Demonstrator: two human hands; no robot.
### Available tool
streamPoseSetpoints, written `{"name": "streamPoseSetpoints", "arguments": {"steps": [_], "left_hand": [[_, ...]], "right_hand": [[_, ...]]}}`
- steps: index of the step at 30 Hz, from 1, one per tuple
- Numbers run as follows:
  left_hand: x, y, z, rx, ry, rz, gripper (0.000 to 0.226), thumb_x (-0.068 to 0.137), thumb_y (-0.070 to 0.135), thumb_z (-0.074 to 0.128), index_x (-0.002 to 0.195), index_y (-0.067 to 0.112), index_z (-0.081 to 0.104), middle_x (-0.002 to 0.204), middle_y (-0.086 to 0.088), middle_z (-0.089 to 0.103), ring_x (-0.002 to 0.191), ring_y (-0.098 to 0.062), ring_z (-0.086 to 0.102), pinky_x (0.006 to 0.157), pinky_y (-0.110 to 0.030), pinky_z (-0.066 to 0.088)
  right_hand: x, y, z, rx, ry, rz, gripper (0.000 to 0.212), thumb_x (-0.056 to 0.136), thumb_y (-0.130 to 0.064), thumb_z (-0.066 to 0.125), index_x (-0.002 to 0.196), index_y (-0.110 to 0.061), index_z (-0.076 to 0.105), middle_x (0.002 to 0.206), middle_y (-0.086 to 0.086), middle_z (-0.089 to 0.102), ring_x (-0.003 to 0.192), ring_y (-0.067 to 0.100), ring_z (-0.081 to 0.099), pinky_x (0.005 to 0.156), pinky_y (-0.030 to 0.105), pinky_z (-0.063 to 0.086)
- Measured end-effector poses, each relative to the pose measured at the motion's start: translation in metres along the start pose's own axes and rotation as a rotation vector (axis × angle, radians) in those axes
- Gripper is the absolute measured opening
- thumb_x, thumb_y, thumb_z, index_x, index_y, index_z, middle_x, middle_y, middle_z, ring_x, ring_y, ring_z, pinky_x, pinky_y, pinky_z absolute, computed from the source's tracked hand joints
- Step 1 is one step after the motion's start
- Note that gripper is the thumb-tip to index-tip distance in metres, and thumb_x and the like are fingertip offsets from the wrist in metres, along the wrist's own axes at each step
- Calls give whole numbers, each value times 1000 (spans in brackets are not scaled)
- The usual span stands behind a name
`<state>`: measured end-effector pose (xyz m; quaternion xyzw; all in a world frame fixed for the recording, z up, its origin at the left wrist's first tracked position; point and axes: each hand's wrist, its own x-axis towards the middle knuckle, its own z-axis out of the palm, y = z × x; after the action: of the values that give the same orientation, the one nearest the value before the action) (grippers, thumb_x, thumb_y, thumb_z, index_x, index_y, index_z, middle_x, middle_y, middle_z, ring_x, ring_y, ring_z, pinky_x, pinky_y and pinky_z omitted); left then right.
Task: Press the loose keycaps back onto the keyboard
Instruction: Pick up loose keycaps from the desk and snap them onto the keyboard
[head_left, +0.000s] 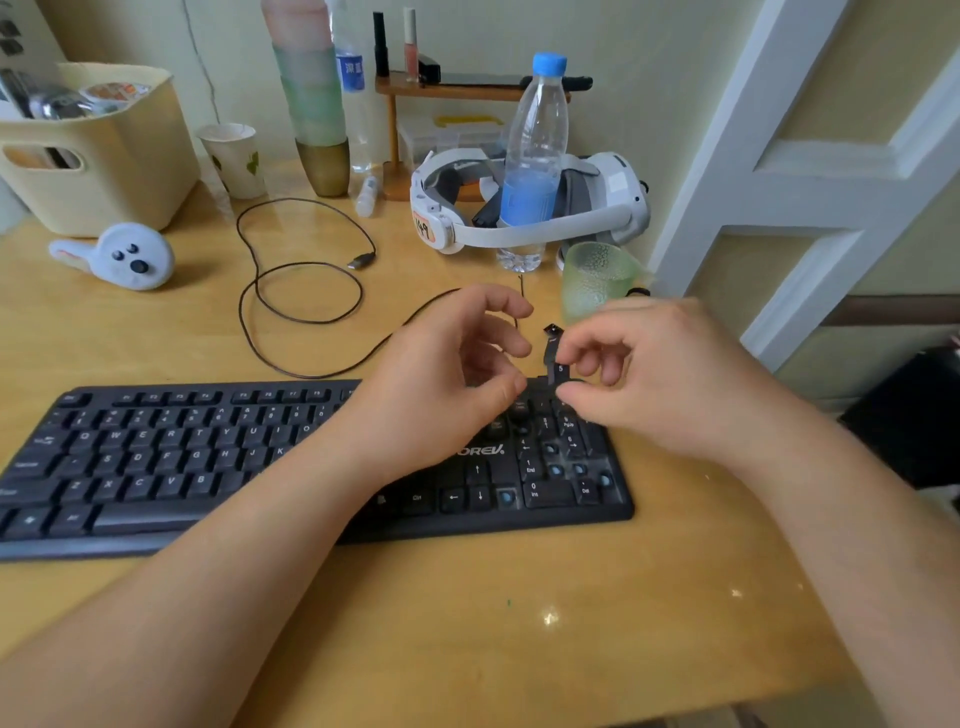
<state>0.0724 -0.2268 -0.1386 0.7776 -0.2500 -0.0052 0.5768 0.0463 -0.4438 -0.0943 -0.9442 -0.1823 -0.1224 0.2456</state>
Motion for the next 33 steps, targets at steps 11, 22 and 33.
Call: {"name": "streamPoseSetpoints", "arguments": {"steps": [11, 22, 33], "left_hand": [[0, -7, -4, 265, 55, 52, 39, 90, 13, 72, 122, 32, 60, 102, 10, 67, 89, -11, 66, 80, -31, 55], [0, -10, -3, 390, 31, 130, 39, 89, 16, 71, 124, 32, 61, 100, 13, 65, 87, -4, 61, 74, -20, 49], [-3, -6, -1, 483, -24, 207, 37, 89, 14, 70, 123, 28, 68, 103, 11, 65, 93, -5, 60, 88, -30, 51]], "right_hand": [[-8, -15, 11, -168, -379, 265, 13, 79, -30, 84, 85, -32, 73, 61, -19, 66, 60, 0, 61, 73, 32, 57], [-4, -30, 13, -315, -392, 222, 11, 83, -33, 85, 92, -31, 80, 74, -20, 64, 80, 1, 61, 78, 31, 57], [-8, -40, 20, -573, -441, 99, 15, 94, -32, 68, 82, -24, 72, 76, -2, 62, 81, 25, 63, 66, 39, 56]]}}
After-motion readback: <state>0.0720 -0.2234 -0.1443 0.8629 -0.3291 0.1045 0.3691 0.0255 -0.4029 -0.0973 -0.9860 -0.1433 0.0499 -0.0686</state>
